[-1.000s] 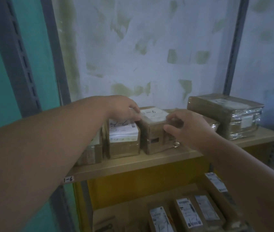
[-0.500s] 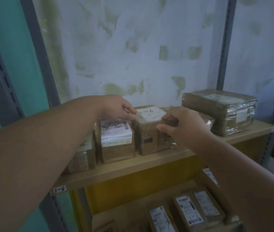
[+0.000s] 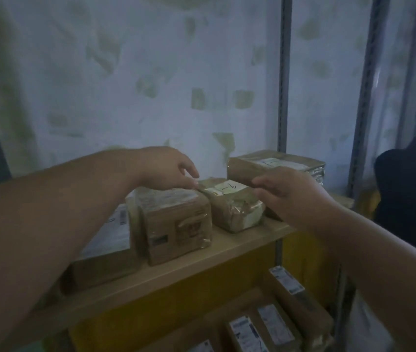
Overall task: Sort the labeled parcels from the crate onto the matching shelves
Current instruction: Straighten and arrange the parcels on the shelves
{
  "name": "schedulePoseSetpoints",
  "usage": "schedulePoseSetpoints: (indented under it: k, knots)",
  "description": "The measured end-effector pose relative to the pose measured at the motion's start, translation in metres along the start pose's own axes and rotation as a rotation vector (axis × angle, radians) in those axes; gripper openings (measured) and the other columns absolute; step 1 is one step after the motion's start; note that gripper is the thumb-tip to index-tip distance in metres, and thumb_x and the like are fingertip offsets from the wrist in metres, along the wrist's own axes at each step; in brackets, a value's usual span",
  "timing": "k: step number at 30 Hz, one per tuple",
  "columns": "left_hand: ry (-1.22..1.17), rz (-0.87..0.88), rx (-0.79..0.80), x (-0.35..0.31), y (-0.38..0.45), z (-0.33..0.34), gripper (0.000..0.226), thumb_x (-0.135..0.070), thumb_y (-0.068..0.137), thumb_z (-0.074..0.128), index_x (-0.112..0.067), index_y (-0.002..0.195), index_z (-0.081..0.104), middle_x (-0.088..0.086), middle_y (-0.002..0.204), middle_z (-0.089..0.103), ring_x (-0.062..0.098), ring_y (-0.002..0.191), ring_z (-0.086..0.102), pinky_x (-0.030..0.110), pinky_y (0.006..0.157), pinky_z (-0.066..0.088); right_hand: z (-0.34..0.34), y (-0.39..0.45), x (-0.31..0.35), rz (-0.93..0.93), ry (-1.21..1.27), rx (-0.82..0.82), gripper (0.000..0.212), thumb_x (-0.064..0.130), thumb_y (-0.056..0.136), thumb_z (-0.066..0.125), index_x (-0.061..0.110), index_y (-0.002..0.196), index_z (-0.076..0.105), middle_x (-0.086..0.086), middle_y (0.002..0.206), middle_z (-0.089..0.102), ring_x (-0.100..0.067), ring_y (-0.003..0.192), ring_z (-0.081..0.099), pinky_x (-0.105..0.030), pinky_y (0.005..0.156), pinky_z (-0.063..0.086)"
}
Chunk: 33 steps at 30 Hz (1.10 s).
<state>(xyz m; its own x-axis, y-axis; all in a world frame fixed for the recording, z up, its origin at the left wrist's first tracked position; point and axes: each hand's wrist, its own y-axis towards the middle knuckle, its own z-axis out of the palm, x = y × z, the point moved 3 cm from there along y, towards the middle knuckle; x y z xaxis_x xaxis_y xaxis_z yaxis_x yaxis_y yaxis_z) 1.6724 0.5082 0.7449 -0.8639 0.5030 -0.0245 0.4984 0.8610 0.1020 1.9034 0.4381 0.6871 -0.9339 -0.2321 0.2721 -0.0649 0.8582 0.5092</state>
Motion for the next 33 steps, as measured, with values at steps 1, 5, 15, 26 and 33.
schedulePoseSetpoints:
  k: [1,5,15,26,33]
  knots:
    - [0.02,-0.006,0.02,-0.006,0.009,0.001,0.043,-0.056,0.094,0.056,-0.037,0.132,0.06,-0.009,0.13,0.062,0.011,0.117,0.057,0.028,0.091,0.04,0.003,0.003,-0.011,-0.008,-0.028,0.02,0.024,0.036,0.101,0.05,0.026,0.113,0.068,0.006,0.11,0.067,-0.014,0.101,0.062,-0.025,0.077,0.046]
    - [0.105,-0.069,0.145,-0.024,0.048,0.006,0.046,-0.058,0.094,0.054,-0.039,0.135,0.058,-0.009,0.14,0.056,0.013,0.12,0.051,0.036,0.107,0.036,0.018,0.019,-0.039,-0.103,-0.06,0.094,0.027,0.035,0.1,0.049,0.035,0.125,0.062,0.013,0.117,0.062,-0.009,0.105,0.057,-0.024,0.082,0.043]
    - [0.358,-0.2,0.376,-0.036,0.098,0.021,0.058,-0.063,0.085,0.062,-0.037,0.137,0.059,-0.007,0.144,0.054,0.016,0.133,0.046,0.034,0.109,0.033,0.048,0.038,-0.05,-0.291,-0.093,0.118,0.033,0.048,0.097,0.052,0.031,0.122,0.064,0.006,0.117,0.059,-0.014,0.111,0.047,-0.03,0.091,0.043]
    - [0.264,-0.097,0.245,-0.025,0.102,0.035,0.057,-0.062,0.074,0.075,-0.03,0.122,0.071,-0.013,0.119,0.07,0.009,0.105,0.059,0.026,0.093,0.045,0.05,0.025,-0.037,-0.246,-0.055,0.031,0.028,0.052,0.094,0.055,0.035,0.112,0.069,0.012,0.11,0.059,-0.011,0.105,0.041,-0.027,0.087,0.036]
    - [0.263,-0.061,0.241,-0.02,0.097,0.035,0.061,-0.066,0.07,0.075,-0.031,0.12,0.073,-0.012,0.11,0.073,0.005,0.097,0.062,0.026,0.084,0.042,0.05,0.017,-0.037,-0.215,-0.024,0.025,0.024,0.049,0.092,0.059,0.034,0.109,0.07,0.015,0.107,0.06,-0.009,0.106,0.043,-0.025,0.086,0.036]
